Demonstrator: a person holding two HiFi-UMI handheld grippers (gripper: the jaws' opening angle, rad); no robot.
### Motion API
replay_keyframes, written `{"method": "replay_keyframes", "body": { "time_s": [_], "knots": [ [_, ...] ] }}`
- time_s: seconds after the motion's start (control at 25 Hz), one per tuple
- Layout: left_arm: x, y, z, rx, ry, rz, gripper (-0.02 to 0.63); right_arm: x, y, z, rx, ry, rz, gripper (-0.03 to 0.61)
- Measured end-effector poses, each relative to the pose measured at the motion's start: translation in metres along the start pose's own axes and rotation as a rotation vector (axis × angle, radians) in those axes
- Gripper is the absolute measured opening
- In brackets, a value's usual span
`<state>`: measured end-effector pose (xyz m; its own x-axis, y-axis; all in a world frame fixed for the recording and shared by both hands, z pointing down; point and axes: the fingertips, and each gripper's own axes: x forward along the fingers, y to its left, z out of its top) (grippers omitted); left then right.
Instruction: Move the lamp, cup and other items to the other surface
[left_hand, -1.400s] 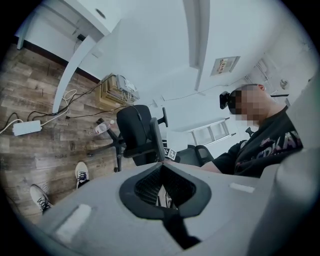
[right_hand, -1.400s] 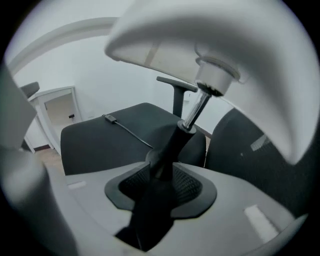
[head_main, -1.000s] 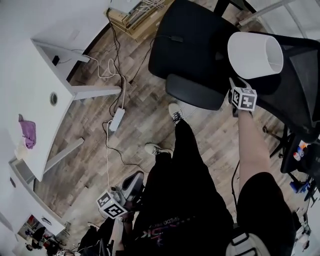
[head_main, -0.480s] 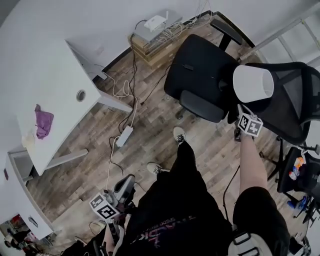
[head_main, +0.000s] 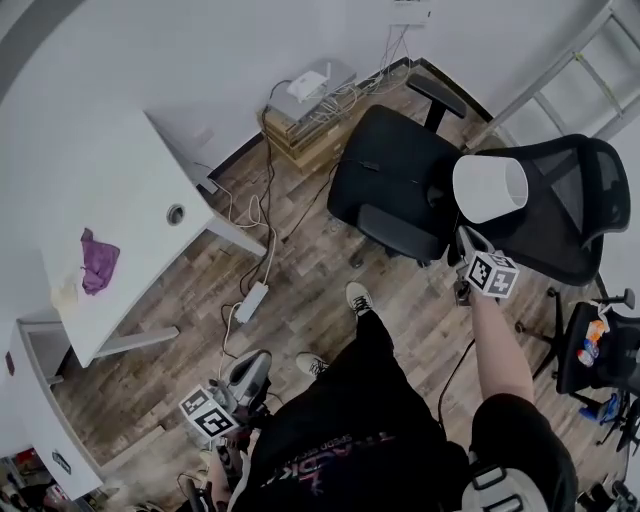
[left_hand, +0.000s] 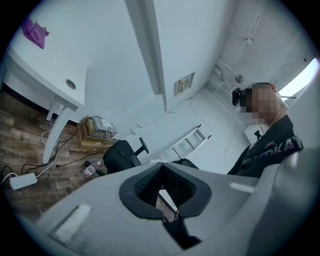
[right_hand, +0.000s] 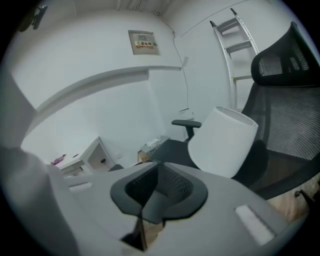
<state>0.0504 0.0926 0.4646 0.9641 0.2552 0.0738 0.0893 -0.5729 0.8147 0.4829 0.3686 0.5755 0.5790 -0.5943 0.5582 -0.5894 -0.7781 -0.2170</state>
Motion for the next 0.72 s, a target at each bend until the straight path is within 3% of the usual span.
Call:
{"method": "replay_keyframes", "body": {
  "time_s": [0.24,0.36,0.48,0.6,0.72],
  "knots": [
    [0.007,-0.006,-0.005,0.004,-0.024,0.004,0.000,-0.010,0.148,-0.023,0.001,0.097,0.393,0.025],
    [-0.010,-0.009,0.006,0.020,-0.077,0.016,0.002,-0.024,0.276,-0.043,-0.033,0.180,0.694,0.012],
    [-0.043,-0.011,0.019,0.044,-0.142,0.019,0.021,-0.074,0.414,-0.067,-0.052,0.333,1.063,0.006],
    [-0.079,-0.013,0.023,0.056,-0.210,0.028,0.020,-0.144,0.509,-0.086,-0.181,0.446,1.379,0.005],
    [-0.111,-0.015,0.019,0.052,-0.279,0.059,0.020,-0.197,0.563,-0.099,-0.373,0.439,1.562,0.006]
  ]
}}
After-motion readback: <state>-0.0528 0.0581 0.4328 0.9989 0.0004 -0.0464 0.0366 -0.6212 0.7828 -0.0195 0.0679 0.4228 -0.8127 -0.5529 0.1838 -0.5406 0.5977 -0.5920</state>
